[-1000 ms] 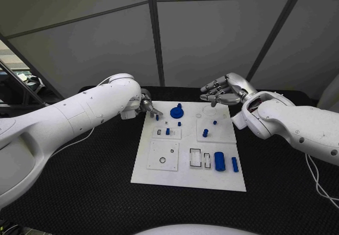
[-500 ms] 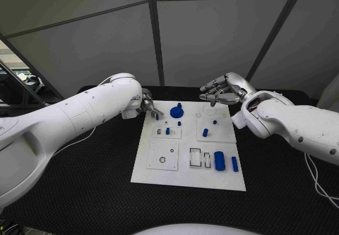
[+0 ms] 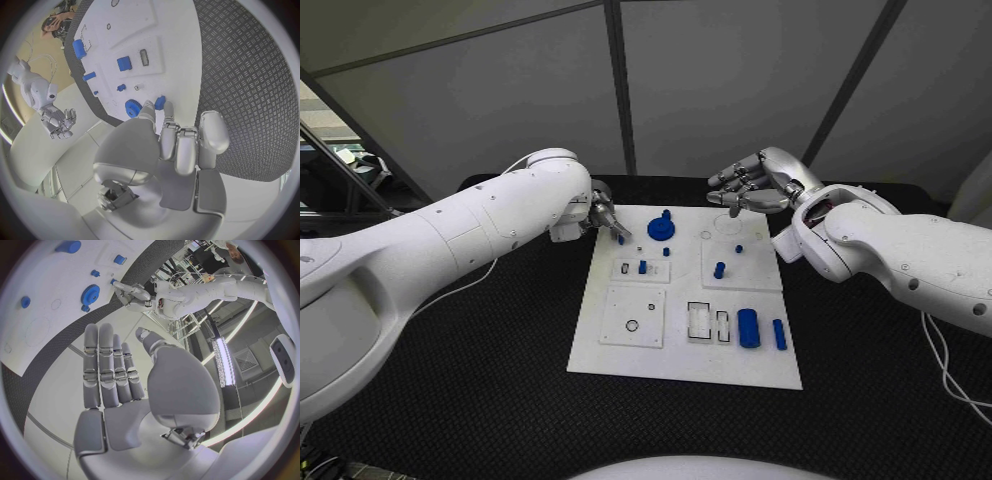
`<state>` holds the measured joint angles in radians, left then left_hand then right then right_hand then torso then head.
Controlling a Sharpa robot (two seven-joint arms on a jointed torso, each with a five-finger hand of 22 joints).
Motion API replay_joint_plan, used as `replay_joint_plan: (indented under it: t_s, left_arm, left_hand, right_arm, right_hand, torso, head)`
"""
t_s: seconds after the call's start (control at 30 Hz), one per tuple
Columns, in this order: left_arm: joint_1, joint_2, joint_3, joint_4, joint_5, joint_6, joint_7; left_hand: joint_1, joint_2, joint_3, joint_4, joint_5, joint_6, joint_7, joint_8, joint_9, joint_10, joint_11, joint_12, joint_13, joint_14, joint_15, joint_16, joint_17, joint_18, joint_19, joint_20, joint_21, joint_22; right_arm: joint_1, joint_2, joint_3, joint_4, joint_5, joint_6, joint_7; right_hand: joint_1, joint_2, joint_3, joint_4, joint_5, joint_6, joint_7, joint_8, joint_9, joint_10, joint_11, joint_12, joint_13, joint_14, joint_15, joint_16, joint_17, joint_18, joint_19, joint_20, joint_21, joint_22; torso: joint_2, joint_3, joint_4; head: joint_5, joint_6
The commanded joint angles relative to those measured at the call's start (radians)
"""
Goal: Assemble the parts on the task board
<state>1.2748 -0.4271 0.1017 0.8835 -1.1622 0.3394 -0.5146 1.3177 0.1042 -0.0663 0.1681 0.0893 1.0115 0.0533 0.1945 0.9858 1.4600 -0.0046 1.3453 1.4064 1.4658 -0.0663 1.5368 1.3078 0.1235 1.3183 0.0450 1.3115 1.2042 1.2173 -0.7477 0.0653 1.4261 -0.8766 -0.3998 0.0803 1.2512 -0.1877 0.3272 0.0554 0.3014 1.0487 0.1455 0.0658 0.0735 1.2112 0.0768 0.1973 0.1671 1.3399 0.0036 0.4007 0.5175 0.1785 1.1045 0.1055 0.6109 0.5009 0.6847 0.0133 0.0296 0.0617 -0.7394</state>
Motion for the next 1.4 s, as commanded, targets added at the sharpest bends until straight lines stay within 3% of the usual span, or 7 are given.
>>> replay_joint_plan:
  t_s: [0.03, 0.3, 0.5, 0.6, 0.77, 0.9, 1.4]
  left_arm:
    - [0.002, 0.003, 0.0, -0.002, -0.006, 0.012, 0.012]
    - [0.002, 0.005, 0.0, -0.004, 0.007, 0.012, 0.012]
    - [0.002, 0.004, 0.0, -0.005, 0.018, 0.012, 0.014]
    - [0.002, 0.0, 0.0, -0.003, 0.026, 0.009, 0.016]
    - [0.002, -0.013, -0.001, 0.01, 0.044, -0.009, 0.021]
    - [0.001, -0.037, -0.001, 0.046, 0.075, -0.04, 0.024]
    - [-0.004, -0.181, -0.017, 0.269, 0.172, -0.192, 0.014]
  left_hand:
    - [0.049, 0.044, 0.002, -0.011, 0.019, 0.0, -0.003, 0.002, -0.003, 0.019, -0.013, -0.007, 0.074, 0.095, -0.006, 0.007, 0.232, -0.033, 0.002, -0.003, -0.003, 0.002]
    - [0.074, 0.067, 0.021, -0.047, 0.045, -0.004, -0.006, 0.006, -0.005, 0.019, -0.015, -0.008, 0.074, 0.095, -0.008, 0.008, 0.233, -0.033, 0.002, -0.005, -0.004, 0.005]
    - [0.101, 0.082, 0.064, -0.106, 0.193, -0.017, -0.001, 0.012, -0.001, 0.018, -0.014, -0.011, 0.073, 0.095, -0.007, 0.008, 0.233, -0.033, 0.001, -0.006, -0.005, 0.008]
    - [0.114, 0.093, 0.144, -0.152, 0.093, -0.025, 0.001, 0.022, 0.01, 0.017, -0.011, -0.012, 0.072, 0.096, -0.006, 0.009, 0.234, -0.034, 0.001, -0.005, -0.005, 0.013]
    - [-0.01, 0.033, 0.366, -0.21, 0.114, -0.032, 0.007, 0.058, 0.047, 0.021, -0.01, -0.01, 0.073, 0.096, -0.003, 0.01, 0.235, -0.035, 0.005, 0.003, -0.005, 0.024]
    - [-0.097, -0.022, 0.504, -0.226, 0.203, -0.028, 0.003, 0.088, 0.079, 0.026, -0.012, -0.002, 0.076, 0.098, -0.004, 0.014, 0.239, -0.034, 0.009, -0.003, -0.004, 0.033]
    - [-0.167, -0.066, 0.616, -0.237, 0.262, -0.016, -0.006, 0.117, 0.109, 0.032, -0.018, 0.003, 0.077, 0.1, -0.011, 0.019, 0.245, -0.037, 0.021, -0.008, 0.001, 0.048]
  right_arm:
    - [0.002, 0.001, 0.001, 0.001, 0.003, 0.006, 0.006]
    - [0.002, 0.002, 0.001, 0.0, 0.003, 0.008, 0.005]
    - [0.002, 0.002, 0.001, -0.001, 0.003, 0.01, 0.005]
    - [0.002, 0.002, 0.001, -0.002, 0.003, 0.011, 0.005]
    - [0.002, 0.002, 0.001, -0.003, 0.003, 0.012, 0.004]
    - [0.002, 0.002, 0.001, -0.005, 0.003, 0.014, 0.004]
    - [0.002, 0.001, 0.001, -0.014, 0.003, 0.019, 0.003]
  right_hand:
    - [-0.002, 0.006, 0.003, 0.002, 0.003, -0.005, -0.002, -0.001, -0.001, -0.006, -0.001, 0.002, -0.001, -0.007, 0.003, -0.001, 0.001, 0.002, -0.002, 0.008, -0.004, -0.001]
    - [-0.002, 0.007, 0.003, 0.002, 0.004, -0.005, -0.002, -0.001, -0.001, -0.006, -0.001, 0.003, -0.002, -0.007, 0.003, -0.001, 0.002, 0.003, -0.001, 0.008, -0.005, -0.001]
    - [-0.002, 0.007, 0.003, 0.002, 0.004, -0.005, -0.002, -0.001, -0.001, -0.006, -0.001, 0.003, -0.002, -0.007, 0.003, -0.001, 0.002, 0.003, -0.001, 0.008, -0.005, -0.001]
    - [-0.002, 0.007, 0.003, 0.002, 0.004, -0.005, -0.002, -0.001, -0.001, -0.006, -0.001, 0.003, -0.002, -0.007, 0.003, -0.001, 0.002, 0.003, -0.001, 0.008, -0.005, -0.001]
    - [-0.001, 0.008, 0.004, 0.002, 0.004, -0.005, -0.002, -0.001, -0.001, -0.006, -0.001, 0.003, -0.002, -0.008, 0.003, -0.001, 0.002, 0.003, -0.001, 0.008, -0.006, -0.002]
    - [-0.001, 0.008, 0.004, 0.002, 0.004, -0.005, -0.002, -0.001, -0.001, -0.006, -0.001, 0.003, -0.002, -0.008, 0.003, -0.001, 0.002, 0.003, -0.001, 0.008, -0.006, -0.002]
    - [-0.001, 0.008, 0.004, 0.002, 0.004, -0.005, -0.002, -0.001, -0.001, -0.006, -0.001, 0.003, -0.002, -0.008, 0.003, -0.001, 0.002, 0.003, -0.001, 0.008, -0.006, -0.002]
  torso:
    - [0.0, 0.0001, 0.0]
    - [0.0, 0.0005, -0.0006]
    - [0.0, 0.0007, 0.0002]
    - [-0.001, 0.0007, 0.0005]
    - [-0.001, 0.0007, 0.001]
    - [-0.003, 0.0009, 0.0025]
    - [-0.005, 0.0002, 0.0051]
  head:
    - [-0.001, 0.0]
    - [0.0, -0.001]
    - [0.002, -0.004]
    - [0.002, -0.003]
    - [0.003, -0.004]
    - [0.004, -0.004]
    - [0.011, -0.003]
